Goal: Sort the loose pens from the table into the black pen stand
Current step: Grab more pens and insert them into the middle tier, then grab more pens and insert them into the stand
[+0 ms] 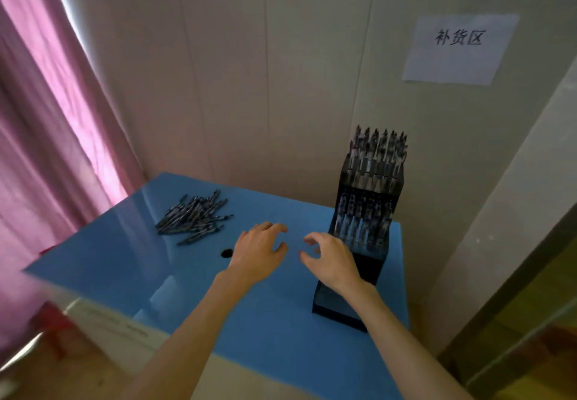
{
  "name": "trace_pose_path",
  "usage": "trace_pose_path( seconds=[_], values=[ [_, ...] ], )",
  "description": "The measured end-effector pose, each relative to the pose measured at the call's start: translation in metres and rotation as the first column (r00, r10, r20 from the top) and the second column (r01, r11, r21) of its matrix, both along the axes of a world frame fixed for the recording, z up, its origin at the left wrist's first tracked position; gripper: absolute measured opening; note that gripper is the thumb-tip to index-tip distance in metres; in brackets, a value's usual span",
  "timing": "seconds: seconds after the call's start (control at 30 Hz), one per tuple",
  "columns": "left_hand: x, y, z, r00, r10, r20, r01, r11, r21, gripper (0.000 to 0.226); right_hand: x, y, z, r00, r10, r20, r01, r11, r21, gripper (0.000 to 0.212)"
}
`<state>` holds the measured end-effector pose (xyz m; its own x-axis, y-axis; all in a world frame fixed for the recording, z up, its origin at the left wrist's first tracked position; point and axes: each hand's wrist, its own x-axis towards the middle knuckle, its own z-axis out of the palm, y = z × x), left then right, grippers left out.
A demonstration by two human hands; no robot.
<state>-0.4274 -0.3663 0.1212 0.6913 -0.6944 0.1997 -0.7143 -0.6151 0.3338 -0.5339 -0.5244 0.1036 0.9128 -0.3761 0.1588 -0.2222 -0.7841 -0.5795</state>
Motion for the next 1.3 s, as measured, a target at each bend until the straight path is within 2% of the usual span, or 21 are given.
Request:
trace_pose_path(
  seconds=[0.4, 0.9, 1.1, 1.3],
  values=[
    [0.041, 0.127, -0.006, 0.982, 0.182, -0.043, -0.183, 0.983, -0.025, 0.038, 0.061, 0.100, -0.003, 0.991, 0.121, -0.053, -0.122, 0.992, -0.031, 0.040],
    [0.175, 0.326, -0.010, 0.980, 0.185, -0.080, -0.193, 0.974, -0.116, 0.035, 0.194, 0.281, -0.009, 0.998, 0.053, -0.044, -0.055, 0.998, -0.032, 0.036],
    [0.226, 0.362, -0.013, 0.985, 0.139, -0.101, -0.148, 0.984, -0.096, 0.032, 0.232, 0.318, -0.011, 0.999, 0.011, -0.047, -0.013, 0.999, -0.030, 0.035],
    [0.273, 0.361, -0.022, 0.984, 0.130, -0.120, -0.144, 0.983, -0.116, 0.030, 0.257, 0.322, -0.021, 0.997, -0.024, -0.072, 0.022, 1.000, -0.020, 0.036]
  ],
)
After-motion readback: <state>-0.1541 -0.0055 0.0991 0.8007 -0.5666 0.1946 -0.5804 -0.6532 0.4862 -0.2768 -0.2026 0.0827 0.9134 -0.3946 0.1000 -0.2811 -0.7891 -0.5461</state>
